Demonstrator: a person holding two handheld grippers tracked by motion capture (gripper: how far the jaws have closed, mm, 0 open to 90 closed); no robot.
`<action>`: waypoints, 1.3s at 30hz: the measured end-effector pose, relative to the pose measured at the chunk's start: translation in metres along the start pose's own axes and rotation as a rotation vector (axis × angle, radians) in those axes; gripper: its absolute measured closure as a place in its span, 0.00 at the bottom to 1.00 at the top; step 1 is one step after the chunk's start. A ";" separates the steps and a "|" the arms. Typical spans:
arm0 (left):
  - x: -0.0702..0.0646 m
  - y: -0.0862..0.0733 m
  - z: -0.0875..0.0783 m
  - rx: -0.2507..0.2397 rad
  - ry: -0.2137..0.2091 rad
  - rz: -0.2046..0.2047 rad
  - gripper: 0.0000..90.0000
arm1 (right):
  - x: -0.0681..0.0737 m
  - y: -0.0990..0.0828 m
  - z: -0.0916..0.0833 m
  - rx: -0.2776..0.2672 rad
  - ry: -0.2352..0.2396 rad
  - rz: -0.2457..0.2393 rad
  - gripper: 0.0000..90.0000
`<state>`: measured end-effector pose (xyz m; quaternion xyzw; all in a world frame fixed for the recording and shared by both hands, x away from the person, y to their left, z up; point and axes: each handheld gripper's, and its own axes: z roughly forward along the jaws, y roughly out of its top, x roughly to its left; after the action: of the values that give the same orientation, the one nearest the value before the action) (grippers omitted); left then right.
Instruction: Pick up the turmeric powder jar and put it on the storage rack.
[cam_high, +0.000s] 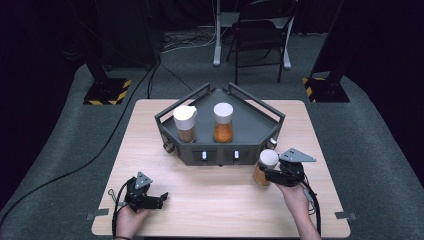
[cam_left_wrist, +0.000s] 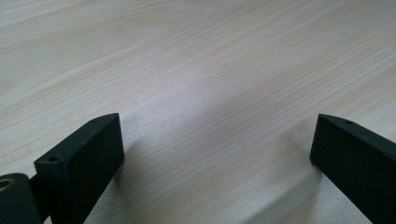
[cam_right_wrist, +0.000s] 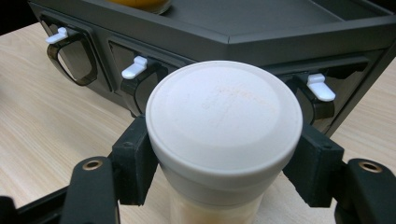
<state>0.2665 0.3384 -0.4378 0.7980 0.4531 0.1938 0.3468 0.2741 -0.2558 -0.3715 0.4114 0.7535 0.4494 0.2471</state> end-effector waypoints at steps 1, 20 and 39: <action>0.000 0.000 0.000 0.000 0.000 0.000 0.03 | 0.000 0.001 -0.001 0.001 0.002 -0.004 0.37; 0.000 0.000 0.000 0.000 0.000 0.000 0.03 | 0.000 0.032 -0.021 0.011 -0.006 -0.042 0.37; 0.000 0.000 0.000 0.000 -0.001 0.000 0.03 | -0.001 0.074 -0.040 0.000 -0.039 -0.063 0.37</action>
<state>0.2667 0.3385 -0.4377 0.7982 0.4530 0.1934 0.3469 0.2742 -0.2562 -0.2880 0.3962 0.7611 0.4333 0.2757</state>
